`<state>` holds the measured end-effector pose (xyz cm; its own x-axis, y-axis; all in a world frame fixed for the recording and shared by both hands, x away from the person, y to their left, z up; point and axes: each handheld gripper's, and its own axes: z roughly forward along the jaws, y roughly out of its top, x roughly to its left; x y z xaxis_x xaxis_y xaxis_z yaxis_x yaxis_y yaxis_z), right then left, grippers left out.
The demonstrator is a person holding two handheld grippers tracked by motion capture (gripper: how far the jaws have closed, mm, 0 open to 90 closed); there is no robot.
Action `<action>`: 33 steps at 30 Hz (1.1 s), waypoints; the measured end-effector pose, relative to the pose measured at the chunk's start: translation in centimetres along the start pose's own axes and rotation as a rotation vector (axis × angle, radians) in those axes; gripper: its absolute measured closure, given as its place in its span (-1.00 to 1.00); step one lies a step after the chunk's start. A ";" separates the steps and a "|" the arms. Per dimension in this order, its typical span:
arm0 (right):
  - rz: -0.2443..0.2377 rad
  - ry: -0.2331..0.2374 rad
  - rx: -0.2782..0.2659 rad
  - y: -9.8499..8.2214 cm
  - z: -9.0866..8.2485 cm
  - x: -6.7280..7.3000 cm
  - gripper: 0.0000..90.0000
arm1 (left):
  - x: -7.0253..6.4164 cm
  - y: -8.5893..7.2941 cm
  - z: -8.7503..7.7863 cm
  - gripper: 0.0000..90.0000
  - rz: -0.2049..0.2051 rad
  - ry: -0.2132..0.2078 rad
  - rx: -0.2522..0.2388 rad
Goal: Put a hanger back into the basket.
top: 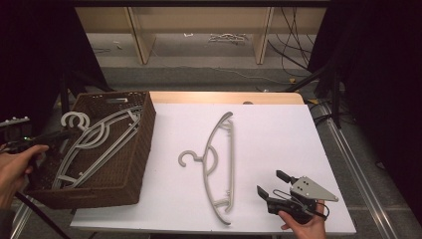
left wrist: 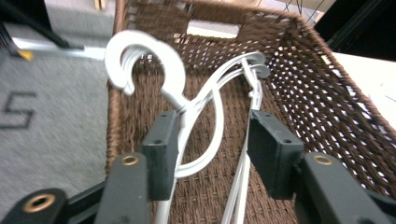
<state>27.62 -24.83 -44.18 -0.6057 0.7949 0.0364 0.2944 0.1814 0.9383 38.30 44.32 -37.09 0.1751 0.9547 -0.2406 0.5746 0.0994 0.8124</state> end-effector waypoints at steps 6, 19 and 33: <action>0.007 0.011 -0.012 0.0 0.2 0.0 -0.56 | -4.2 0.1 -2.3 -0.10 0.031 -0.054 -0.085; -0.002 0.008 -0.004 0.1 0.1 0.0 -0.56 | -13.0 -1.8 -2.4 -0.25 0.032 -0.247 -0.165; 0.004 0.031 0.001 0.4 0.2 0.2 -0.57 | -20.5 -4.8 0.1 -0.47 0.084 -0.392 -0.176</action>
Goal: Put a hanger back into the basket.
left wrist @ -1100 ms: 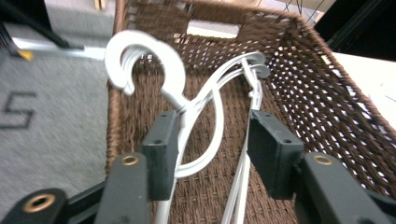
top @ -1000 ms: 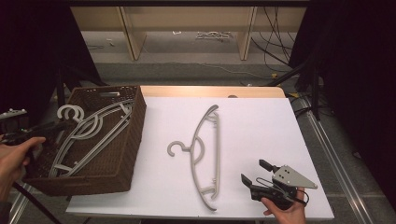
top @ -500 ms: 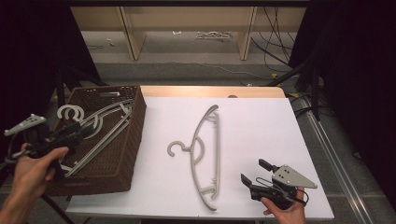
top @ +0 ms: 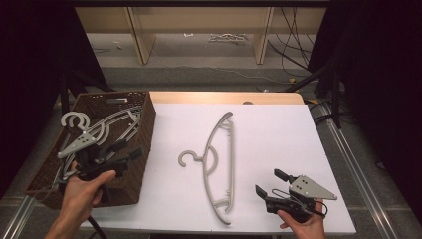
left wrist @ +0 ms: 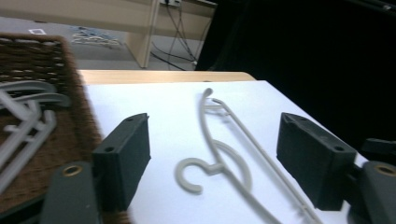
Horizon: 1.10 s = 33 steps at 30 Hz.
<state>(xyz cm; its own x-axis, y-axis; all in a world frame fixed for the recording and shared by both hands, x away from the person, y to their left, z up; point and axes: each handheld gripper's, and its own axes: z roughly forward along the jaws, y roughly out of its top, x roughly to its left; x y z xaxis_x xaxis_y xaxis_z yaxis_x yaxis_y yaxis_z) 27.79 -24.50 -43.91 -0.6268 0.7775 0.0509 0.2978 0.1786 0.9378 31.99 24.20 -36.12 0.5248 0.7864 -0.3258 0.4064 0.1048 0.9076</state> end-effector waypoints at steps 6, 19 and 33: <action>-0.001 0.007 -0.003 -0.1 0.2 -0.3 -0.57 | -2.0 -1.3 1.6 -0.54 -0.002 -0.044 0.015; -0.022 -0.001 -0.019 0.0 0.0 -0.4 -0.57 | -4.2 -5.7 4.7 -0.54 0.039 -0.103 0.075; -0.033 -0.007 -0.020 0.0 -0.3 0.0 -0.57 | -5.0 -8.5 6.7 -0.50 0.083 -0.099 0.168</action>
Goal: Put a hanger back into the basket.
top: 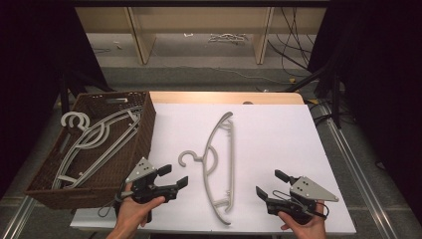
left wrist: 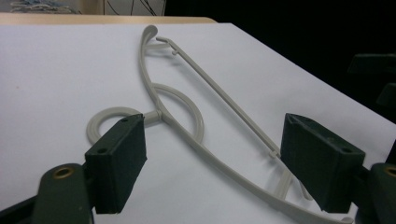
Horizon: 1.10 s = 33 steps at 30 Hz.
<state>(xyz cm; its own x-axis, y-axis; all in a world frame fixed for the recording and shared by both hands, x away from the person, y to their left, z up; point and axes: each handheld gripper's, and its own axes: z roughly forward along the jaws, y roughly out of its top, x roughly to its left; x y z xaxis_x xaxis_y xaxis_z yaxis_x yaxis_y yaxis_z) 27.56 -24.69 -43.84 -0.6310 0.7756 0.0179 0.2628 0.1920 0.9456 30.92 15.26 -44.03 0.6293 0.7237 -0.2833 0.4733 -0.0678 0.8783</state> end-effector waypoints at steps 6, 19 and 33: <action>-0.008 -0.006 0.008 0.1 0.0 0.4 -0.57 | 0.0 -0.4 0.8 -0.46 -0.013 -0.020 0.025; 0.011 0.004 0.012 0.0 0.3 0.4 -0.57 | -0.1 -0.6 4.2 -0.48 0.004 -0.034 0.132; 0.001 0.013 0.019 0.1 0.2 0.4 -0.57 | -1.2 -0.6 9.2 -0.42 0.053 0.029 0.320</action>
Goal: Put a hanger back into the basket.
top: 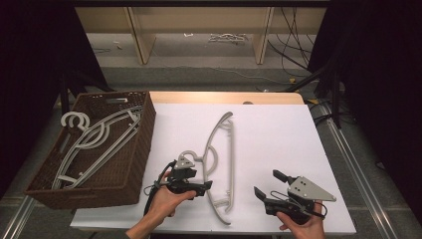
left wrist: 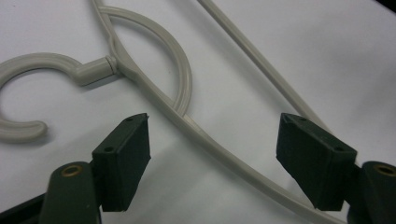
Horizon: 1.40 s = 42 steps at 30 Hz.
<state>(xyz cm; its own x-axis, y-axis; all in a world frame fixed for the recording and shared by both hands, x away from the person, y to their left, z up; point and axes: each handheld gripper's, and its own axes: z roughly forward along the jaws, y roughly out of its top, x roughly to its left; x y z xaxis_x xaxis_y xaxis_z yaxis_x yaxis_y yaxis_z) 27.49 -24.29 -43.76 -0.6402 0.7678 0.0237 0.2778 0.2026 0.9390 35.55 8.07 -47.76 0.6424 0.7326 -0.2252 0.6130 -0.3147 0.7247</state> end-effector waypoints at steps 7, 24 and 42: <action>0.010 0.013 -0.012 0.0 0.0 0.0 -0.57 | -0.4 0.7 1.7 -0.33 0.042 0.021 0.068; -0.005 0.005 -0.005 0.1 0.0 0.1 -0.57 | 0.6 1.0 2.4 0.17 0.088 0.032 0.115; -0.007 -0.001 0.012 0.1 -0.1 0.0 -0.57 | 0.7 2.1 2.6 0.19 0.083 0.062 0.184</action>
<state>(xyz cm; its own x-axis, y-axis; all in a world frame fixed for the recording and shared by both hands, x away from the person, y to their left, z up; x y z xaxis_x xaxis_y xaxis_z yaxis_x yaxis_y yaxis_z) 27.46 -24.31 -43.68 -0.6417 0.7667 0.0172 0.2823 0.2154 0.9348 38.45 6.31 -48.13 0.6678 0.7338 -0.1251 0.6368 -0.4762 0.6064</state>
